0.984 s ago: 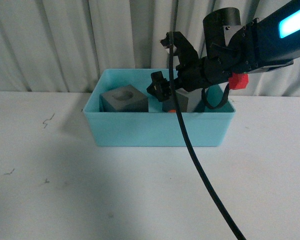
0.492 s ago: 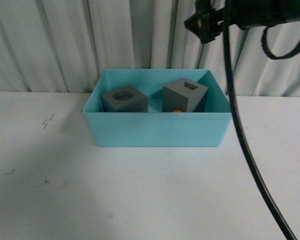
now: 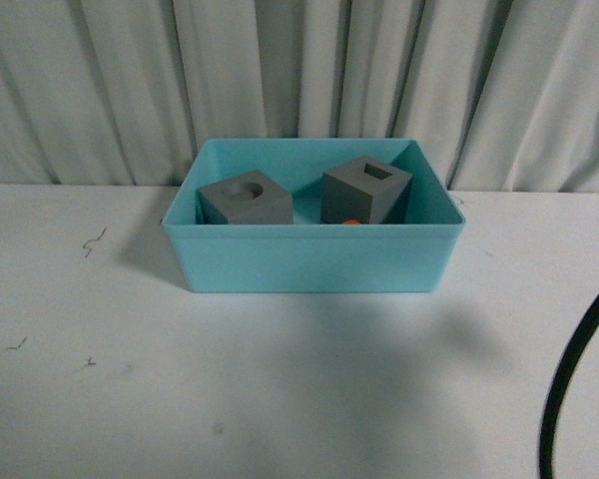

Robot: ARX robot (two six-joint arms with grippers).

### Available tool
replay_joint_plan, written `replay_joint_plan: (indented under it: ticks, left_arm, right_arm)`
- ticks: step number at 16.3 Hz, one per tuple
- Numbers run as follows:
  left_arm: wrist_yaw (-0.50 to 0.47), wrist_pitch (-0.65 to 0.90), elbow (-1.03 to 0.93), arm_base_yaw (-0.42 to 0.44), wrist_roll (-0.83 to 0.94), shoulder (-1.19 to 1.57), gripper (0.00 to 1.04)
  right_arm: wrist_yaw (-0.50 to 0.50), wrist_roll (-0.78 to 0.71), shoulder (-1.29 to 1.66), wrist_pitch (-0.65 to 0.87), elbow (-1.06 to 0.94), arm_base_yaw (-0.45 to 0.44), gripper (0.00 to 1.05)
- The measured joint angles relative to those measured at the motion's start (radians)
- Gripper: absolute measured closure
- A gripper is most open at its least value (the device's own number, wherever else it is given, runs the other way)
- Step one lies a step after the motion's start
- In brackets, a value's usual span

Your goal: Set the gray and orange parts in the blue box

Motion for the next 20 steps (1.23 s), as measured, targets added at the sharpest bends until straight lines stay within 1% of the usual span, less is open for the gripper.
replay_joint_plan:
  ticks: [3,14,15,16,17,18,20]
  left_arm:
    - [0.000,0.000,0.000,0.000,0.000,0.000,0.07]
    - [0.000,0.000,0.000,0.000,0.000,0.000,0.07]
    - [0.000,0.000,0.000,0.000,0.000,0.000,0.07]
    - [0.000,0.000,0.000,0.000,0.000,0.000,0.07]
    - [0.000,0.000,0.000,0.000,0.000,0.000,0.07]
    - [0.000,0.000,0.000,0.000,0.000,0.000,0.07]
    - [0.000,0.000,0.000,0.000,0.000,0.000,0.07]
  right_arm:
    - [-0.005,0.023,0.005,0.019,0.010,0.008,0.06]
    - [-0.005,0.025,0.004,0.013,0.011,0.008,0.06]
    - [-0.034,0.021,0.035,0.169,-0.014,0.005,0.11]
    - [-0.072,0.019,0.064,0.362,-0.074,0.003,0.24]
    - [-0.082,0.019,0.046,0.439,-0.142,0.001,0.35]
    - [-0.082,0.019,-0.035,0.398,-0.174,0.000,0.46]
    - [-0.082,0.019,-0.196,0.394,-0.220,0.000,0.69]
